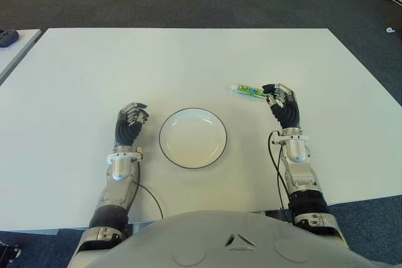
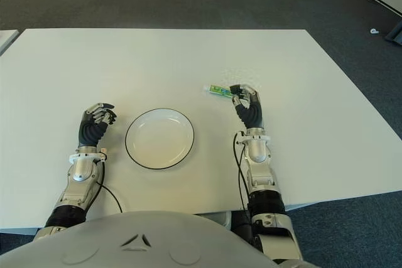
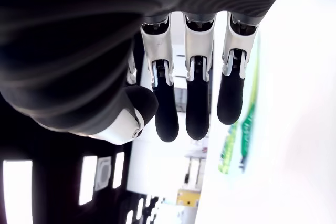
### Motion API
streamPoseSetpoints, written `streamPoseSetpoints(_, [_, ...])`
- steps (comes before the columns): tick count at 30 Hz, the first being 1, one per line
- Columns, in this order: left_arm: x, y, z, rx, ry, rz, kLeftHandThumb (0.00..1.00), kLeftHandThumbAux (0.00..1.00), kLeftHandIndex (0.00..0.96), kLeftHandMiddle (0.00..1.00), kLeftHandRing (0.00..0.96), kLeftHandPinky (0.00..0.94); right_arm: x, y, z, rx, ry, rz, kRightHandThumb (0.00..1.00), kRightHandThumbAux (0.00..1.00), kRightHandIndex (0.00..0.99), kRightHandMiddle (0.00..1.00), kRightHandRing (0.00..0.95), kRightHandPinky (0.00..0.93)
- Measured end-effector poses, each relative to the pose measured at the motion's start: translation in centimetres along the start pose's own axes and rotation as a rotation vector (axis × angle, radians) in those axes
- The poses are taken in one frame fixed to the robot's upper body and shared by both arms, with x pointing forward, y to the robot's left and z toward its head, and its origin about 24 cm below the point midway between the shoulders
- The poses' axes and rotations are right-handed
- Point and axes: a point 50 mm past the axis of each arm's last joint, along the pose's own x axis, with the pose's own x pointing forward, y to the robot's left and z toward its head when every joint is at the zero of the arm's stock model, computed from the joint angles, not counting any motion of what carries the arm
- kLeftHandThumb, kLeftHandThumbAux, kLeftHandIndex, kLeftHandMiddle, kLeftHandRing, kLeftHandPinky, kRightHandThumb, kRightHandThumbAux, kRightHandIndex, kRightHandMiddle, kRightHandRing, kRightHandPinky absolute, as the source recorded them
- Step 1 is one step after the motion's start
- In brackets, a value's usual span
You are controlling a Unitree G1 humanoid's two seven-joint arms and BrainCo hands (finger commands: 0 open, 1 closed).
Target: Put the toothpaste on the table into the plate.
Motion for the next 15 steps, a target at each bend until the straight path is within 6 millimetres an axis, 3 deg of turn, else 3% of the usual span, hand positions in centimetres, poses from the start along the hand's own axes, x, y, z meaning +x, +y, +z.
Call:
streamPoseSetpoints(4, [0.0,0.0,0.0,-0.003,0.001,0.002,0.703,0.717,0.429,0.583,0.596,0.580,0.7,0.0,0.9,-0.050,-0.051,0.054,0.690,0.727,0.404,0.308,0.297,0.272])
streamPoseSetpoints(6, [0.0,0.0,0.0,-0.004,0.001,0.002,0.703,0.717,0.429,0.583,0.593,0.569,1.1,0.1,1.2,-0.083,-0.068,0.077,0.567,0.667,0.270,0.263,0.249,0.221])
streamPoseSetpoints(8, [0.0,-0.1,0.0,-0.005,0.001,0.002,0.703,0.717,0.429,0.584,0.592,0.568,1.6,0.1,1.4,-0.141,-0.085,0.104,0.526,0.630,0.210,0.233,0.216,0.183])
streamPoseSetpoints(15, [0.0,-0.1,0.0,-0.007,0.003,0.004,0.703,0.717,0.429,0.584,0.592,0.572,4.6,-0.6,1.6,-0.292,-0.100,0.140,0.481,0.530,0.093,0.137,0.123,0.091])
